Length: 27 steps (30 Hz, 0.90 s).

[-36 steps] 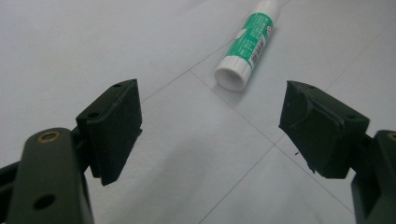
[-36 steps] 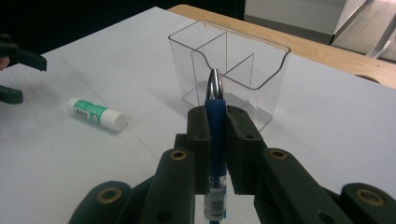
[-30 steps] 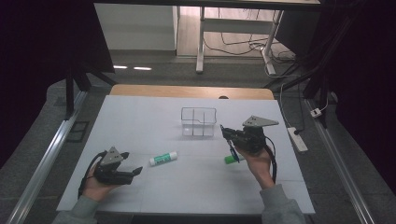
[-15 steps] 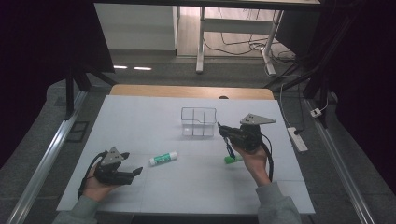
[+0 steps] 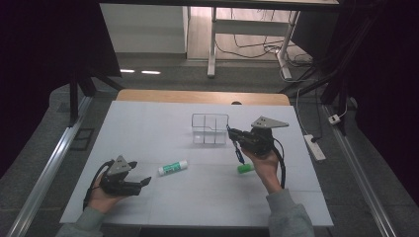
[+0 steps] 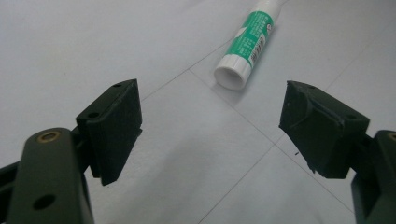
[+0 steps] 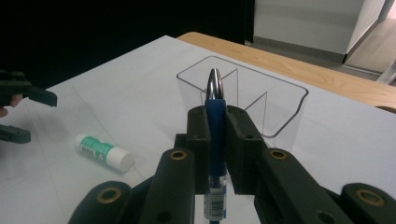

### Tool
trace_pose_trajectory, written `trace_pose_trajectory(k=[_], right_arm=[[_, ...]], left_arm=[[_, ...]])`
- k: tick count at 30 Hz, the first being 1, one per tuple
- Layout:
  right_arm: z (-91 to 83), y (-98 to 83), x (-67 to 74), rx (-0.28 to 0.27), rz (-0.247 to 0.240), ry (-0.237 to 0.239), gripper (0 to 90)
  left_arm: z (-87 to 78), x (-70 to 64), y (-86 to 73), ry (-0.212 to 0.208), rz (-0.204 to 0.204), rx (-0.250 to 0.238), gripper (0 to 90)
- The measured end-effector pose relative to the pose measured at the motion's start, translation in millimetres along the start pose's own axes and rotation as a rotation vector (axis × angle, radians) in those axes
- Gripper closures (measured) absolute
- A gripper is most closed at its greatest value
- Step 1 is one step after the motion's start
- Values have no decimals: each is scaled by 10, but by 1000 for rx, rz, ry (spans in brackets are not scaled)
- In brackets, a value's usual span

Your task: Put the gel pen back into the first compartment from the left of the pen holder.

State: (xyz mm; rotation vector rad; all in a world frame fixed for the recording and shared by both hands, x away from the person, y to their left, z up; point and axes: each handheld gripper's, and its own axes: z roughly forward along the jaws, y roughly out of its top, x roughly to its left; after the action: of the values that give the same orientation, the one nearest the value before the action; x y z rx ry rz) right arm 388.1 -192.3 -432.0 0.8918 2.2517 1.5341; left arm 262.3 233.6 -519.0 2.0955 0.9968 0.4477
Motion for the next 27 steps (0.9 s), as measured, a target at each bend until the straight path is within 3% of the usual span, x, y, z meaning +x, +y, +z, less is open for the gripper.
trace_pose_trajectory(k=[27], right_arm=[[215, 260, -29, -58, 11, 20, 801]], left_arm=[[-4, 20, -5, 0, -5, -2, 205]])
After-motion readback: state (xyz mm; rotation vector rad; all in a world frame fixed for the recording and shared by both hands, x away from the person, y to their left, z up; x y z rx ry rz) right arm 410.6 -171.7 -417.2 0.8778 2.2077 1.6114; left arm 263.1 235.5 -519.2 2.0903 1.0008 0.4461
